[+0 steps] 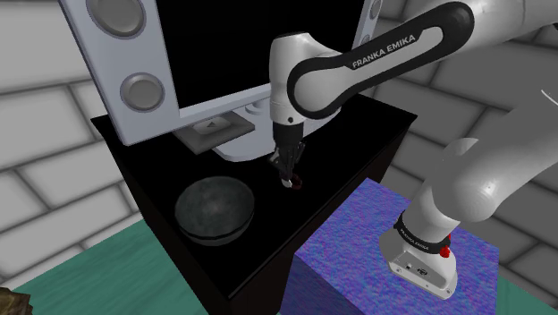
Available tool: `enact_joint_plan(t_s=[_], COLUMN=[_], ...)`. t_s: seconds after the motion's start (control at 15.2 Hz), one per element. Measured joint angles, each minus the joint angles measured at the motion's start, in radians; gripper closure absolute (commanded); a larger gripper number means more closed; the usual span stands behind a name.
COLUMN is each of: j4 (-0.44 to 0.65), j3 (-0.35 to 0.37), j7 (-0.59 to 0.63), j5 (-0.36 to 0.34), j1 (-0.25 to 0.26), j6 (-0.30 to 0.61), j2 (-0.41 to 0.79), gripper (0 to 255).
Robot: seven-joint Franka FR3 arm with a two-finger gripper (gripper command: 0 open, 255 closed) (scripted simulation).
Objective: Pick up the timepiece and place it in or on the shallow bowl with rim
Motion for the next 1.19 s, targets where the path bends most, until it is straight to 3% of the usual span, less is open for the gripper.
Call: enact_joint_plan(t_s=[1.19], j4=[0.164], j3=[-0.036], j7=[0.012], j5=[-0.01], j1=[-0.002], j6=[-0.261], j2=[-0.099], gripper=[255])
